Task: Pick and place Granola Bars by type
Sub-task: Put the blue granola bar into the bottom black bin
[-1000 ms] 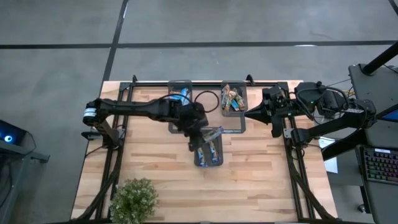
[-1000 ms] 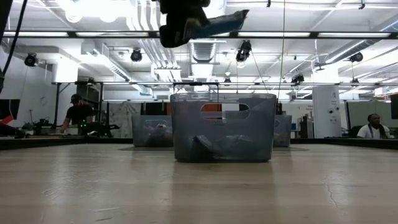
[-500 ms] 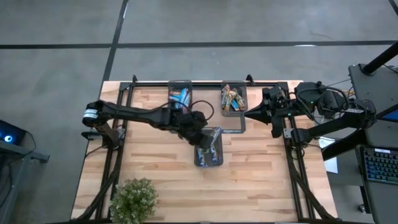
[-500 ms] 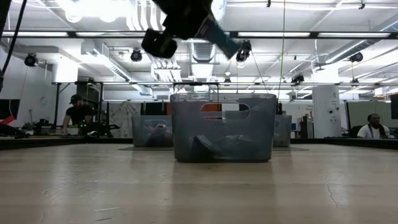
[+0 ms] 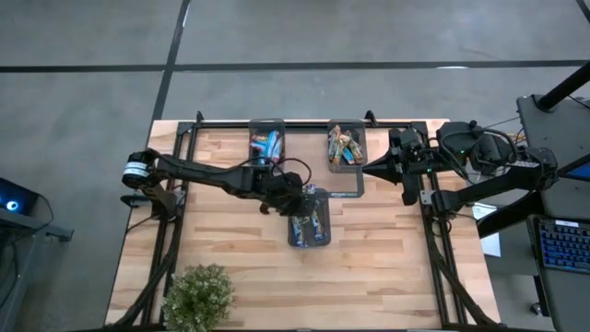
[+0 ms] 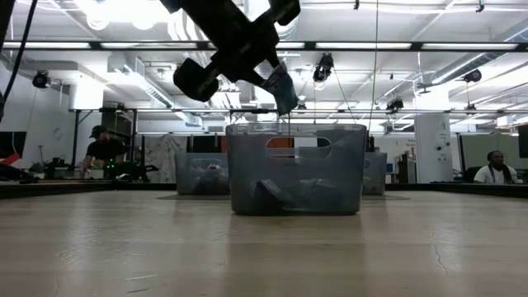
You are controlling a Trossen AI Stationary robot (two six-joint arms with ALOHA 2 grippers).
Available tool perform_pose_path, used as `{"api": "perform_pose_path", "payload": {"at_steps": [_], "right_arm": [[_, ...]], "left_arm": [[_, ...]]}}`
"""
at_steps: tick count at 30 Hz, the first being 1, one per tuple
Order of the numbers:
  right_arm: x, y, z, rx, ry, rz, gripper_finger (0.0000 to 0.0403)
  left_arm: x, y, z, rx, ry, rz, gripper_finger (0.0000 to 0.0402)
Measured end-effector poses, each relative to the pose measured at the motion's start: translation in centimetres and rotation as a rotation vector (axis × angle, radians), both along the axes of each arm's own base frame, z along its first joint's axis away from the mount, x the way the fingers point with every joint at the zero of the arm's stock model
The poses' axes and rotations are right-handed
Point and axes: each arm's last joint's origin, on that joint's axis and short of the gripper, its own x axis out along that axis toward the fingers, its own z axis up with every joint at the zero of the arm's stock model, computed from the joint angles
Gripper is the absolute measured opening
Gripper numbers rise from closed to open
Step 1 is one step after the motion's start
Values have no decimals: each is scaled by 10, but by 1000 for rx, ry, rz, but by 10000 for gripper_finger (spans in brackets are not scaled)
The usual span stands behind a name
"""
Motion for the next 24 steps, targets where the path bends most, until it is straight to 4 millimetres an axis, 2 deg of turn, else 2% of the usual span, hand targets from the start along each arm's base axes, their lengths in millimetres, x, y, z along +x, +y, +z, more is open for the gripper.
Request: {"api": "perform_pose_path", "payload": {"at_steps": [9, 24], "right_arm": [[0, 0, 0, -37, -3, 8, 8], [0, 0, 0, -39, -3, 9, 8]], "left_arm": [[0, -12, -2, -14, -9, 62, 62], [-1, -15, -10, -18, -23, 55, 62]]}}
